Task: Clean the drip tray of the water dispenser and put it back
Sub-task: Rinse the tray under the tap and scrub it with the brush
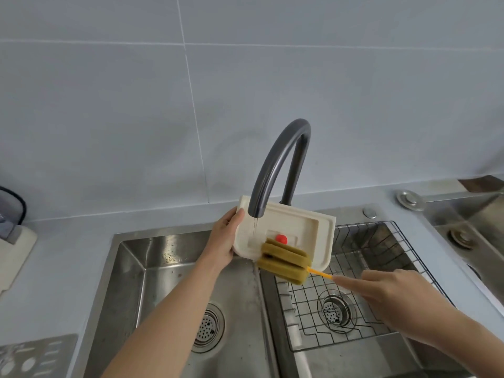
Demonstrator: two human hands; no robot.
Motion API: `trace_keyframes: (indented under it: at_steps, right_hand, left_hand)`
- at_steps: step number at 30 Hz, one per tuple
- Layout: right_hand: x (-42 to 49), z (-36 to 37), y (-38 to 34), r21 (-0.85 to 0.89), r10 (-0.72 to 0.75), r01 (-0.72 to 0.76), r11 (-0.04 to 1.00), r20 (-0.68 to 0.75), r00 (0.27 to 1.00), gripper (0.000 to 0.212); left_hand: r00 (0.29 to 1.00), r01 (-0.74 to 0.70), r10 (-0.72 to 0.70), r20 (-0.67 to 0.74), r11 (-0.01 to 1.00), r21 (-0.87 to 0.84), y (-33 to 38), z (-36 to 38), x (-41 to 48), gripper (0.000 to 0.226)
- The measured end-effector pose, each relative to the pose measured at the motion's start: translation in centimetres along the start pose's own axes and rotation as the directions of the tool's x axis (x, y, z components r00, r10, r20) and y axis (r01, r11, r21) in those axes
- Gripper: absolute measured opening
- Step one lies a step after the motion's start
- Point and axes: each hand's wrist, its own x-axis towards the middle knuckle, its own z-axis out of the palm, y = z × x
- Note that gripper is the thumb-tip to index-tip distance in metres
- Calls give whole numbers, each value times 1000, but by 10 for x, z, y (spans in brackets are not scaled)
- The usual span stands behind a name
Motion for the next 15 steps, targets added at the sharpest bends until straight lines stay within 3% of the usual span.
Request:
trace_keyframes:
  at_steps: [4, 8, 15]
  right_hand:
    - [-2, -11, -1, 88, 0, 0, 996, -9, 1000, 68]
    - [10, -12, -17, 201, 12, -4, 980, -42, 999, 81]
    - [39, 5, -43, 45, -113, 114, 992, -13, 993, 89]
  left_hand:
    - [998, -50, 49, -40, 998, -37, 3, -22, -6, 17]
    - [991, -91, 84, -102, 994, -64, 9, -44, -13, 21]
    - [968, -149, 130, -213, 986, -80, 11, -72, -29, 17]
